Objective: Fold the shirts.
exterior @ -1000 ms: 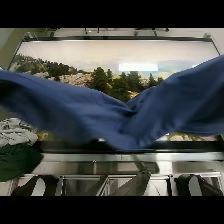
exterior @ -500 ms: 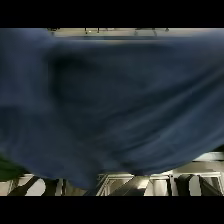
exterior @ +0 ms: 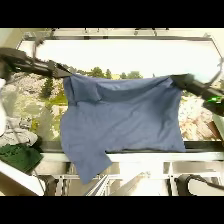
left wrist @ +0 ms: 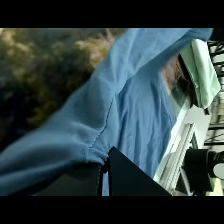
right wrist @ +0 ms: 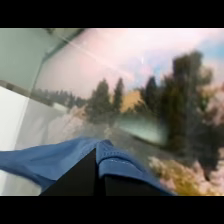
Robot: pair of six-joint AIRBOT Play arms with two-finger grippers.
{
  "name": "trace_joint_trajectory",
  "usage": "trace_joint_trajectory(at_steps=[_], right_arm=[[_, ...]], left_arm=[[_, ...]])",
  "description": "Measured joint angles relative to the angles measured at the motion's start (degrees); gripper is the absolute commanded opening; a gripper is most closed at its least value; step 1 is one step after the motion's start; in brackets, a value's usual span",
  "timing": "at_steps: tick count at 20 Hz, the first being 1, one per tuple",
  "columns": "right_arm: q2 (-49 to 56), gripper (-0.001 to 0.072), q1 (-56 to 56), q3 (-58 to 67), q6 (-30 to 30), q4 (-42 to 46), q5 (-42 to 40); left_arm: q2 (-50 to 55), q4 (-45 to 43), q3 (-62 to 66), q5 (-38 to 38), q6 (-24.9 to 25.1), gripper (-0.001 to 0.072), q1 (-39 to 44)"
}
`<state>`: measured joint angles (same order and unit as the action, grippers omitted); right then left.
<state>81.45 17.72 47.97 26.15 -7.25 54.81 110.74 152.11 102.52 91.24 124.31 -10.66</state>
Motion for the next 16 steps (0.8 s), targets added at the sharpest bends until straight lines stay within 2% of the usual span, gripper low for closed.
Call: trace_joint_trajectory(at_steps=[3, 7, 10, 16], right_arm=[[12.7, 0.0019, 1.0, 5.7, 0.2, -4.5, 7.0], [19.7, 0.0019, 3.5, 14.1, 6.9, -4.0, 13.4], [21.3, 0.0019, 5.6, 17.8, 12.6, 1.9, 17.4], [22.1, 0.0019, 9.5, 19.8, 21.5, 22.8, 22.4]], left_arm=[[9.0, 0.0, 7.3, 0.1, -3.0, 0.0007, -0.2], [12.7, 0.0, 13.3, 0.1, -6.1, 0.0008, -1.2], [12.4, 0.0, 11.3, 1.7, -6.9, 0.0007, -1.2], [8.6, -5.7, 0.3, 4.4, -7.8, 0.0007, -0.7]])
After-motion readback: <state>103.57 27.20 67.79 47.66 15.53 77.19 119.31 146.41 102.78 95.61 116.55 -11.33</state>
